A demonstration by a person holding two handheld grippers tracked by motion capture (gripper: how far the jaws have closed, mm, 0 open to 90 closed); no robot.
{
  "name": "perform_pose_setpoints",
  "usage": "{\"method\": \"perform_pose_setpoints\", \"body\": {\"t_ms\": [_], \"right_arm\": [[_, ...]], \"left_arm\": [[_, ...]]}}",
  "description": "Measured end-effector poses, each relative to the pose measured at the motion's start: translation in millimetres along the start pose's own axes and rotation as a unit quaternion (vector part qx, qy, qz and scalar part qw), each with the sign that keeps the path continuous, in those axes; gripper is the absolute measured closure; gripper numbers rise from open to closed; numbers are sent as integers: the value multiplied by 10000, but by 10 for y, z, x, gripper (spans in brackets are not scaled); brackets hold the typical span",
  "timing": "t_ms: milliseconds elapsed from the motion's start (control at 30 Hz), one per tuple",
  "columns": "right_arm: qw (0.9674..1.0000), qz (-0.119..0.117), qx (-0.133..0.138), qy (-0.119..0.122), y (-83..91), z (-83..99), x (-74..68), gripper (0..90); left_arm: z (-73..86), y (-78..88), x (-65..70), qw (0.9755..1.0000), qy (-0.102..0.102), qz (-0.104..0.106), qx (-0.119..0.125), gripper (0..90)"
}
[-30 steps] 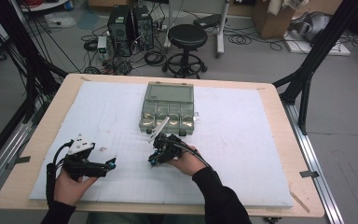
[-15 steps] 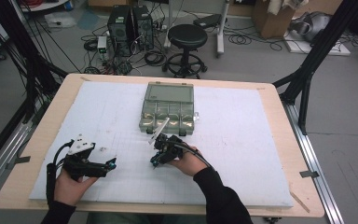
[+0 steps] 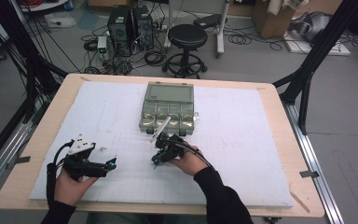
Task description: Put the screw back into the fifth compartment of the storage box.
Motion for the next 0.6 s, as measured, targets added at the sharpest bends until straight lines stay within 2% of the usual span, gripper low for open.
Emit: {"method": "perform_pose_setpoints", "body": {"t_ms": [167,600], "right_arm": [[9999,-60,-122,-6,23,17,-17,874],[9997,-121,-218,-15,70,92,-88,873]], "left_arm": [[-2,0,0,10000,-28,5,-17,17],[-7,-8,14,10000,-47,15,-26,17]]}}
Point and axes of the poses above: each handheld gripper's, and its own axes: y roughly backward along the jaws, z roughly out of its underside, x roughly to its right, the point moved 2 cm from there along -y, roughly forward along the jaws, and after that the axes turned 10 degrees about z, right-handed, at the moved point
